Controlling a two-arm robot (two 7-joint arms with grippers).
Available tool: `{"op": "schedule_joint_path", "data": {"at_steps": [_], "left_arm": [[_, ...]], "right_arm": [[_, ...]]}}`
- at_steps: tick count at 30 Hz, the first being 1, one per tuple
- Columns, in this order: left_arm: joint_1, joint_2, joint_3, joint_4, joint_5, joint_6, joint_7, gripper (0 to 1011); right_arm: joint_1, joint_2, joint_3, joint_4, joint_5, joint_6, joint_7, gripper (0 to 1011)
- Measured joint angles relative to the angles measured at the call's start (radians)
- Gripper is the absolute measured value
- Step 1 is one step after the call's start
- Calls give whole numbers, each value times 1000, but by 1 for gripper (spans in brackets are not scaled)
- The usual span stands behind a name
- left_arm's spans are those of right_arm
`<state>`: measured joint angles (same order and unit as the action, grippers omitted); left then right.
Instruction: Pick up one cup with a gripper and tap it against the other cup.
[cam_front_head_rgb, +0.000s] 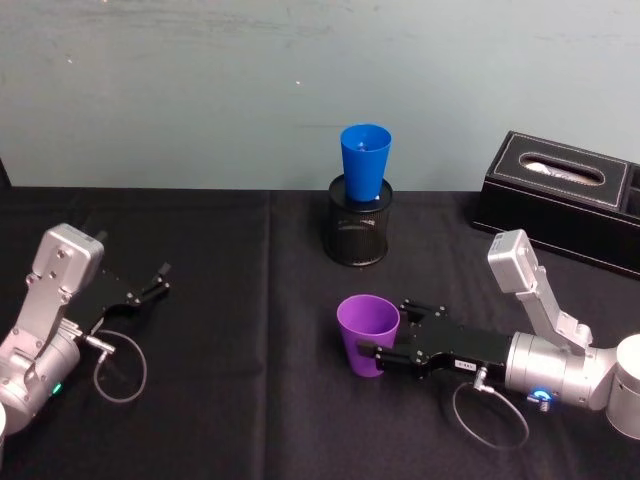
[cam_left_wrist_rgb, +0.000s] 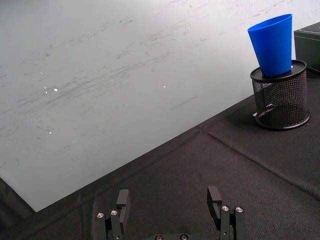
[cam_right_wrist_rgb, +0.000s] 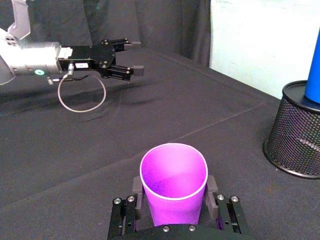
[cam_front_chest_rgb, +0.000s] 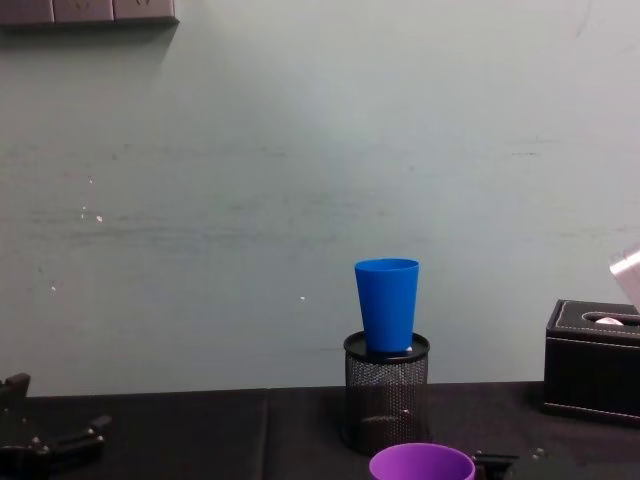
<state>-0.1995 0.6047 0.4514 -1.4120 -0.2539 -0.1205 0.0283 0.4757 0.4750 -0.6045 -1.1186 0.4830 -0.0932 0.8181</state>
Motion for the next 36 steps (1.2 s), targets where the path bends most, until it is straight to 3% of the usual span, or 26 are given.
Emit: {"op": "schedule_joint_path", "data": {"at_steps": [36], "left_arm": [[0, 0, 0, 0, 0, 0, 0, 1011]], "right_arm": [[0, 1, 0, -2, 0, 2, -2, 729]]}}
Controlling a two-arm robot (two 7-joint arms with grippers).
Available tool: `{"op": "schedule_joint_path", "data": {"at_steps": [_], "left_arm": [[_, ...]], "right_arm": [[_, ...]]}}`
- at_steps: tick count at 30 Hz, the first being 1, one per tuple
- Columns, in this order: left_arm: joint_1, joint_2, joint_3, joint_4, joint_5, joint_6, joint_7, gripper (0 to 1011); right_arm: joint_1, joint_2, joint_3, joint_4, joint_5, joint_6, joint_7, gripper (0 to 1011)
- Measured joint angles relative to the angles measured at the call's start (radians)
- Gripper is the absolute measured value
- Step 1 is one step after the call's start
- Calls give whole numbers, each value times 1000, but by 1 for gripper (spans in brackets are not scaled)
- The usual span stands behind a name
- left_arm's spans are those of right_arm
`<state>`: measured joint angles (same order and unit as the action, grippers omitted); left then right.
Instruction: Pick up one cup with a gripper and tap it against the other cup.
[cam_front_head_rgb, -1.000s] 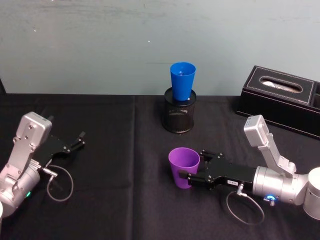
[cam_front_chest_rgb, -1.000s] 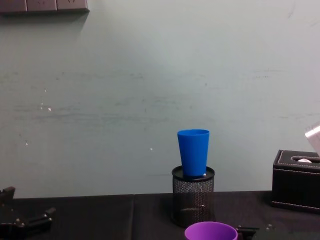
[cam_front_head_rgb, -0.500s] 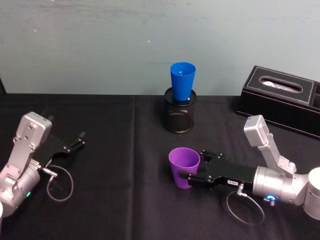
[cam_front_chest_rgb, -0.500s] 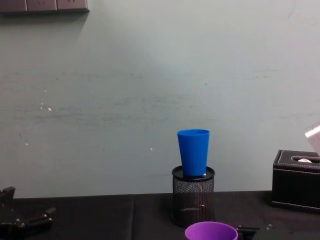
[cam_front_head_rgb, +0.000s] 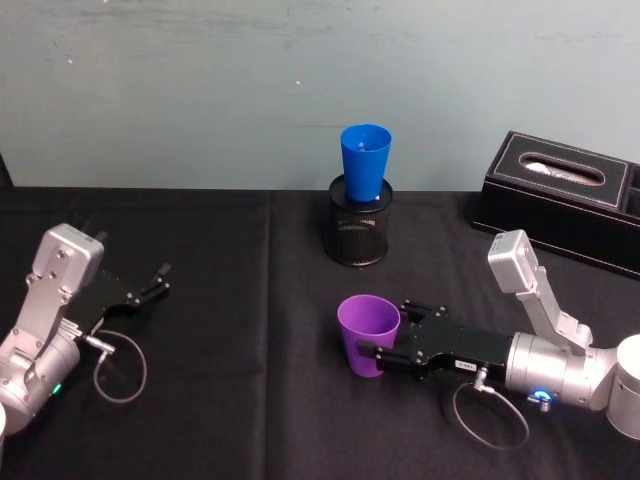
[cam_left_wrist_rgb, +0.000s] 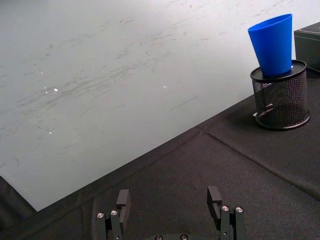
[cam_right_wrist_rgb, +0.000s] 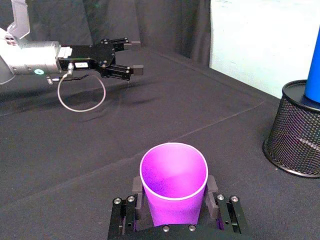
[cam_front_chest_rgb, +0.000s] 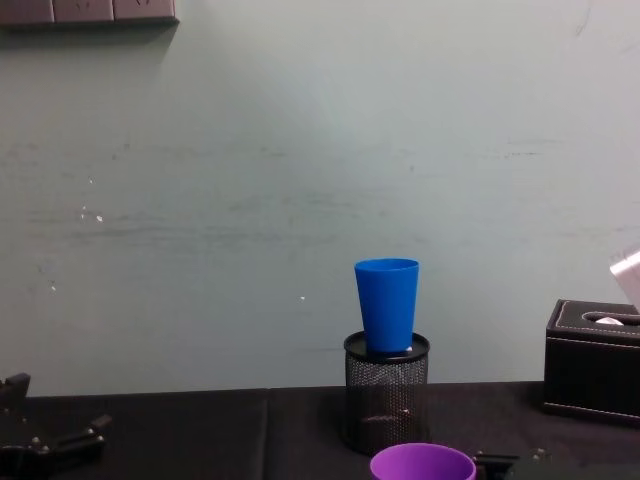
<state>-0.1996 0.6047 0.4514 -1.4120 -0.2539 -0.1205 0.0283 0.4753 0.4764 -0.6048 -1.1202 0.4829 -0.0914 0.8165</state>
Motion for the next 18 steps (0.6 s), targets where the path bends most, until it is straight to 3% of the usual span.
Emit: {"op": "schedule_joint_path", "data": {"at_steps": [18], "left_arm": [[0, 0, 0, 0, 0, 0, 0, 1011]], "right_arm": [[0, 0, 0, 0, 0, 0, 0, 754]]}}
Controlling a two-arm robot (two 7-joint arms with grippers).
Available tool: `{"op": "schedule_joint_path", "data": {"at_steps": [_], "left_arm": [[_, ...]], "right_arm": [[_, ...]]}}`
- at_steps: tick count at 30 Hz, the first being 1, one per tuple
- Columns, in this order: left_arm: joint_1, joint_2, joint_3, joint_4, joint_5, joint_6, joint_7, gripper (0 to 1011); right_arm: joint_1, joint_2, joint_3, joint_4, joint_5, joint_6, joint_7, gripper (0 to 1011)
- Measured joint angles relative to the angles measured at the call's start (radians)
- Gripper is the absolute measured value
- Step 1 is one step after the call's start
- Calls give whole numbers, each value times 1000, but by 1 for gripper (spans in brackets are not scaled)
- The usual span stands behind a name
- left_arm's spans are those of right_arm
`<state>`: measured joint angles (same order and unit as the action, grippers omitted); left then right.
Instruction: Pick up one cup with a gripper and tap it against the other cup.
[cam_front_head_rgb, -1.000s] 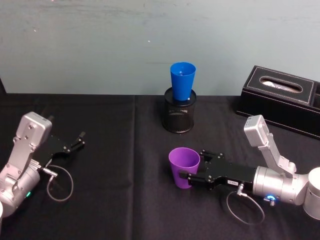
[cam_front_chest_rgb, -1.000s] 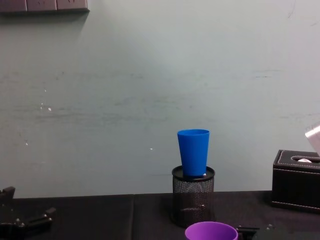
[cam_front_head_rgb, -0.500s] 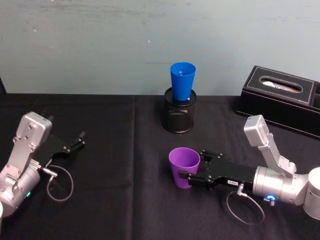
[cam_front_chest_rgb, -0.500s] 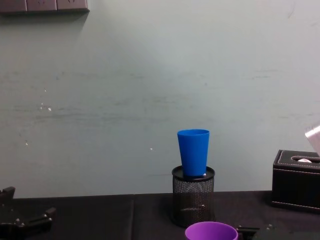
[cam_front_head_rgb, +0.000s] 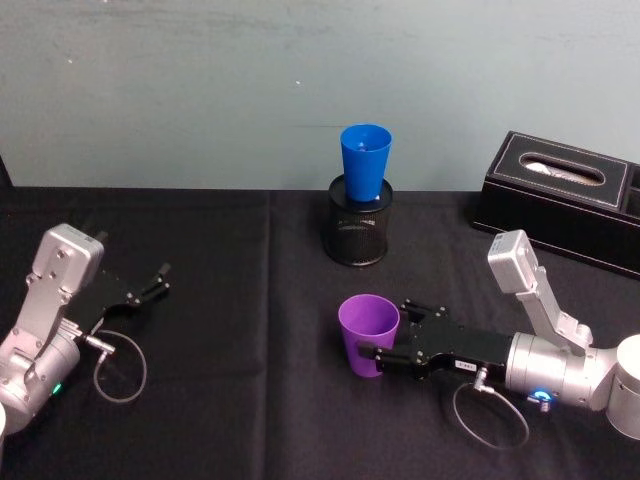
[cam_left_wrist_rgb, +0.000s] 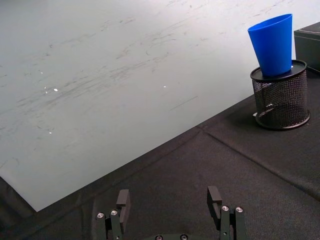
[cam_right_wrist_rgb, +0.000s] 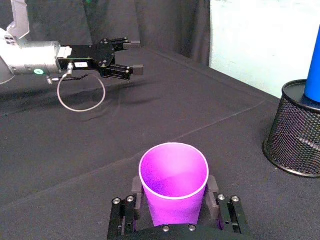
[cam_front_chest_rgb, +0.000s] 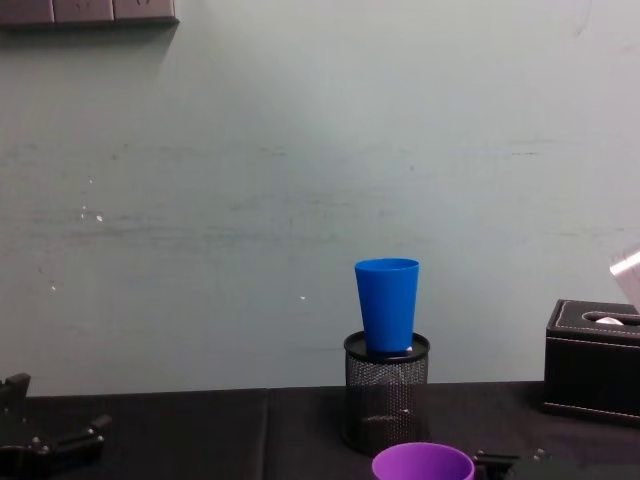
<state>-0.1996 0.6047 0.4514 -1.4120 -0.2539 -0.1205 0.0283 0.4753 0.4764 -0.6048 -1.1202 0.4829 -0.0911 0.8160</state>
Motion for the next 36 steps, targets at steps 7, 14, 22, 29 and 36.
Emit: {"op": "schedule_joint_path", "data": {"at_steps": [7, 14, 22, 29, 36], "left_arm": [[0, 0, 0, 0, 0, 0, 0, 1011], [0, 0, 0, 0, 0, 0, 0, 1011], [0, 0, 0, 0, 0, 0, 0, 1011], [0, 0, 0, 0, 0, 0, 0, 1011], [0, 0, 0, 0, 0, 0, 0, 1011]], "right_arm": [[0, 0, 0, 0, 0, 1, 0, 928], [-1, 0, 2, -1, 0, -1, 0, 1003], [-41, 4, 59, -50, 52, -46, -9, 1003], [-101, 8, 142, -137, 139, -84, -40, 1003], [-166, 3, 193, -224, 61, -94, -262, 1003]]}}
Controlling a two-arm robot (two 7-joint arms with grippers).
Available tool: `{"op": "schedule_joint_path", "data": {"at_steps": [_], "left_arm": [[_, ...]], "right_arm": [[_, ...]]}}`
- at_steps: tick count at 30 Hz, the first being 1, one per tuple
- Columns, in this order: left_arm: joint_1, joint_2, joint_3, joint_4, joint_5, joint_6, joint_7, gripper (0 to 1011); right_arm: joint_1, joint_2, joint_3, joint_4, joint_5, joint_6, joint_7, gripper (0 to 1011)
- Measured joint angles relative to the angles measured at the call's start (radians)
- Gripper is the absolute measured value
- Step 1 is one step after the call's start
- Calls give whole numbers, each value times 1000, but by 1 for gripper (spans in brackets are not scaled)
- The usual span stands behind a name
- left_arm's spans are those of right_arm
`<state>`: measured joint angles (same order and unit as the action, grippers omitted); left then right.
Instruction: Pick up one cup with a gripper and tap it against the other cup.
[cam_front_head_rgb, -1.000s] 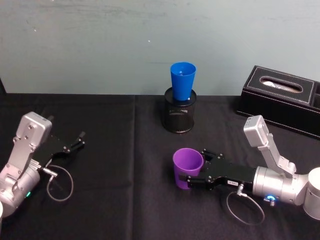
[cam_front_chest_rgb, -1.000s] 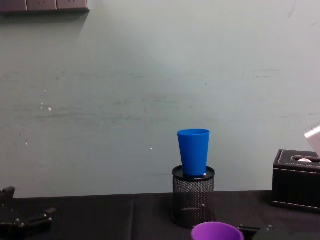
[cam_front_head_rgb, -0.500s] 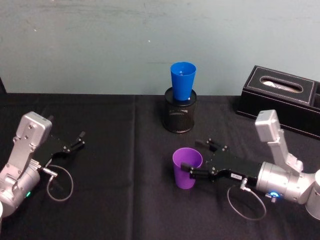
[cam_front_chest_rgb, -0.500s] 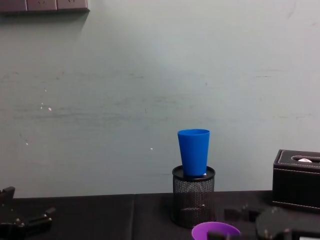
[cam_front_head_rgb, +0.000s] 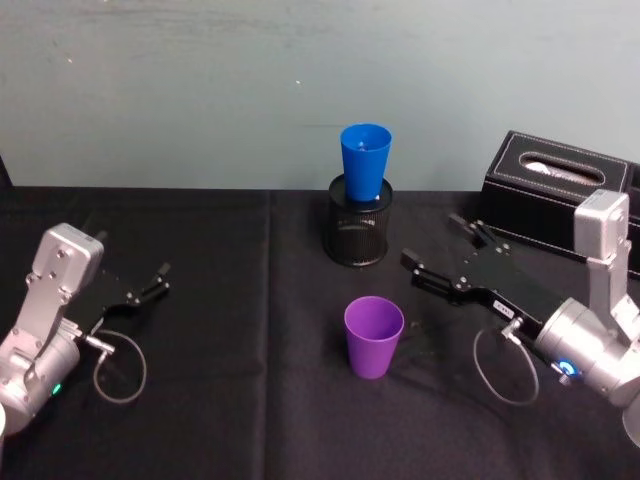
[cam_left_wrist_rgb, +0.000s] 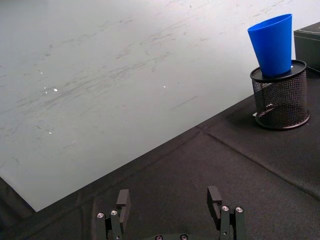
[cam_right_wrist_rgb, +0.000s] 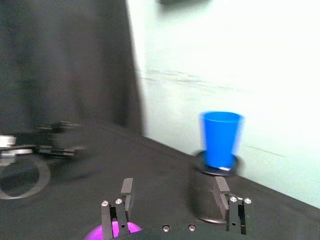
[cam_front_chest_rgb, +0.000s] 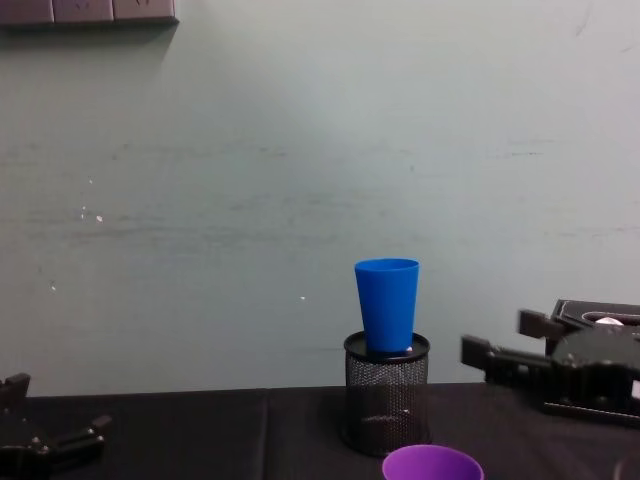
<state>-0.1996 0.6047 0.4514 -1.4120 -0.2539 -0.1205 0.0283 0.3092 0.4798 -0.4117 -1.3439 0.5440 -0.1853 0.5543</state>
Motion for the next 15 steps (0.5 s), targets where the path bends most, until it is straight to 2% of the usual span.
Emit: {"op": "schedule_joint_path", "data": {"at_steps": [1, 2, 3, 5, 6, 11, 15], "left_arm": [[0, 0, 0, 0, 0, 0, 0, 1011], [0, 0, 0, 0, 0, 0, 0, 1011], [0, 0, 0, 0, 0, 0, 0, 1011], [0, 0, 0, 0, 0, 0, 0, 1011], [0, 0, 0, 0, 0, 0, 0, 1011], [0, 0, 0, 0, 0, 0, 0, 1011], [0, 0, 0, 0, 0, 0, 0, 1011]], "right_arm": [[-11, -6, 6, -8, -40, 7, -70, 1003], [-14, -8, 7, -10, -57, 11, -95, 1003], [-19, -13, 8, -10, -98, 22, -149, 1003], [-21, -18, 6, -11, -142, 36, -202, 1003], [-23, -24, 4, -10, -179, 49, -247, 1003], [-19, -41, 1, 5, -254, 116, -339, 1003], [-7, -50, 0, 23, -277, 160, -356, 1003]]}}
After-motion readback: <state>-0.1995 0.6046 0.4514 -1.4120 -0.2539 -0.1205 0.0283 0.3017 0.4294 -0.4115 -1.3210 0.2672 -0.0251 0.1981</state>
